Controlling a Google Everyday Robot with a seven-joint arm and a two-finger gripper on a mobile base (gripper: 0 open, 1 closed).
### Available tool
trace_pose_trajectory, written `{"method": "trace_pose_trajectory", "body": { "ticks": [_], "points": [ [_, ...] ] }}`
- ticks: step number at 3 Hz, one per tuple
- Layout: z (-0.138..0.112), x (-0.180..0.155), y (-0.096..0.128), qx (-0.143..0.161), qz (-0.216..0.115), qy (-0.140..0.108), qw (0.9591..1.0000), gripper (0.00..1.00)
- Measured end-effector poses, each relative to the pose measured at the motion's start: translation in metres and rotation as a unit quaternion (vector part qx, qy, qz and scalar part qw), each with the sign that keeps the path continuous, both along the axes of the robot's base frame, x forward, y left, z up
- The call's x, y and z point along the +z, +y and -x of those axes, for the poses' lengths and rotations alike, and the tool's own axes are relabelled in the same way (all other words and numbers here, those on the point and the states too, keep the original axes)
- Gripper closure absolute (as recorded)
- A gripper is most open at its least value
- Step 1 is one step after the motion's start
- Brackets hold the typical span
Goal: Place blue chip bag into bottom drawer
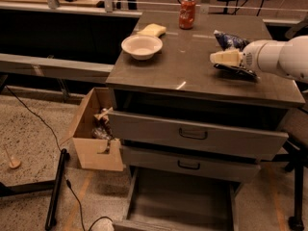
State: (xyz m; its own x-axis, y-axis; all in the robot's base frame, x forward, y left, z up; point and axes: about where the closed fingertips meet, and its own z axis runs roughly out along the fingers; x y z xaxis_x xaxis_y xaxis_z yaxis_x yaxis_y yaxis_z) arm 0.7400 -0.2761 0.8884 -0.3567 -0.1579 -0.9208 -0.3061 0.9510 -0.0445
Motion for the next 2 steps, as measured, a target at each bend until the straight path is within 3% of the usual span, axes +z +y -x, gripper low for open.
{"method": "trace_pose_trajectory", "body": {
  "ticks": [2],
  "points": [
    [-0.0024,-0.0320,-0.0059,-0.002,0.000,0.028,0.9996,0.64]
  ]
}}
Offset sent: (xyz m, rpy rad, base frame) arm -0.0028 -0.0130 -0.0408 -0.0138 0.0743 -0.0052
